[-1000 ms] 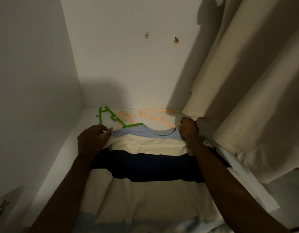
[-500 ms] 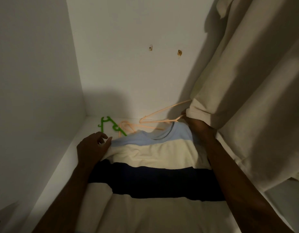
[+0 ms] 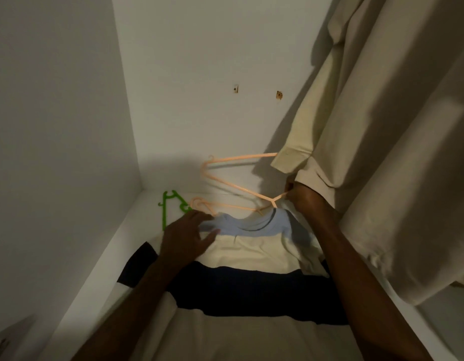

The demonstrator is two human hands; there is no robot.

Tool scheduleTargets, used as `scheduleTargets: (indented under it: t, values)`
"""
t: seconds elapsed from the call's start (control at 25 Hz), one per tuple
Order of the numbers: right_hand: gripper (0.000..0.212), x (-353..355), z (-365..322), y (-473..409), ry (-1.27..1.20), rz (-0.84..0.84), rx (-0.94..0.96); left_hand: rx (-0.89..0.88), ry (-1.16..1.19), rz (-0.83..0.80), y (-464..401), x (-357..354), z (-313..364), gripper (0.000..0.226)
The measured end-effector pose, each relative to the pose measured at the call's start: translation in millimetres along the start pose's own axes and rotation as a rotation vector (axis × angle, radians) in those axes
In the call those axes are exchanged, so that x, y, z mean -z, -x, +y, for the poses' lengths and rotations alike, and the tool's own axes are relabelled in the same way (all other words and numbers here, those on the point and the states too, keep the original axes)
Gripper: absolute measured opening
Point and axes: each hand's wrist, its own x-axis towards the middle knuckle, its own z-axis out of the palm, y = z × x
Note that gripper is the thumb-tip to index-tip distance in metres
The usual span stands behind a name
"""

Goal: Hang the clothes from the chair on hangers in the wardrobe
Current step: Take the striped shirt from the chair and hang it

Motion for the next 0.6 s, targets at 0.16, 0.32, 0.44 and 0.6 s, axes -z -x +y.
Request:
scheduleTargets:
  t: [0.16,0.32,0.44,0.6]
  values:
    - [0.030,-12.1,-8.2,-8.8,-0.081,0.122,0.039,0.163,0.358,-0.438,-41.1,-26.5,81.9,0.077]
    - [0.013,-8.1,-23.6,-3.3,-0.078,0.283,0.097,0.519,0.751,-0.324,-70.4,-67.6,111.2,0.066]
    - [0.023,-15.8,-34.9,-5.5,-0.279,0.239,0.103,0.543,0.581,-0.169,-85.0,-75.4,99.4,0.043]
    - [0.019,-34.4,-45.8,-10.2,-0.545,0.088,0.030,0.412,-0.048,0.007,-91.5,-61.2,75.5,0.038]
